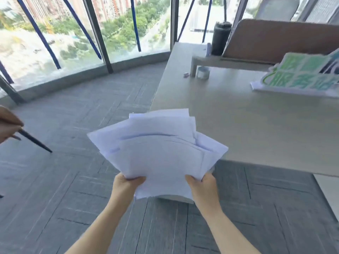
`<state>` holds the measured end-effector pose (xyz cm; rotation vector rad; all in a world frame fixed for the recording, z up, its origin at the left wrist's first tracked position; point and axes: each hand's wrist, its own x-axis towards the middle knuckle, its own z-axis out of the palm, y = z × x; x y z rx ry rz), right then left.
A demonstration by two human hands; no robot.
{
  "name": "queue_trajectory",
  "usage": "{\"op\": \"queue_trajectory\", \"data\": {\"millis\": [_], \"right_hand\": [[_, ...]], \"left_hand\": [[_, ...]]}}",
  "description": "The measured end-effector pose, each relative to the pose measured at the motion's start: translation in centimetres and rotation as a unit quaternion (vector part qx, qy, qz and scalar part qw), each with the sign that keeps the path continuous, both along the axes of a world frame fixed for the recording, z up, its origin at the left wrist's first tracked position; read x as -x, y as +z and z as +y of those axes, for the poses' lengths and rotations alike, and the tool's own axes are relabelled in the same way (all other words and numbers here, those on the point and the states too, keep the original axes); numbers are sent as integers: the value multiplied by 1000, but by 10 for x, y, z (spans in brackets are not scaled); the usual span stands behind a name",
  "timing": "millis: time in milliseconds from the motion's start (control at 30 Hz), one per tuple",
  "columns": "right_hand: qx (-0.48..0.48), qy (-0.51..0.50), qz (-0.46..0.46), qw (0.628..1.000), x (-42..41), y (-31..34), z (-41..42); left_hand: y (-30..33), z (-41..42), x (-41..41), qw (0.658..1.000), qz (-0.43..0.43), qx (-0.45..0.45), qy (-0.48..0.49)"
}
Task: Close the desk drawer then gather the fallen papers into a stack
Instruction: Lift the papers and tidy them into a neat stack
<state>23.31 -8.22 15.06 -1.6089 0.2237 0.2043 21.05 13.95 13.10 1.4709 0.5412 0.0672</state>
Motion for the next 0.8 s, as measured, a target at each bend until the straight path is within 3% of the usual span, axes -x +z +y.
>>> {"op": "queue_trajectory", "data": {"millis": [167,300,433,600,800], "right_hand": [[12,-57,-107,993,-74,137,-15],[38,-96,-166,981,-136,184,-44],[34,-93,-162,982,-189,159,-78],[-1,-64,-71,995,-239,101,-107],[-75,15,-14,997,-280,105,-122]], "left_hand": [[142,-27,-95,994,-105,-22,-35],[185,-60,-164,987,-155,-12,-30],[161,-85,-213,986,-164,-11,-8],[101,-117,-239,997,-71,-30,-18],[97,-135,-268,1000,-2,-15,-3]]}}
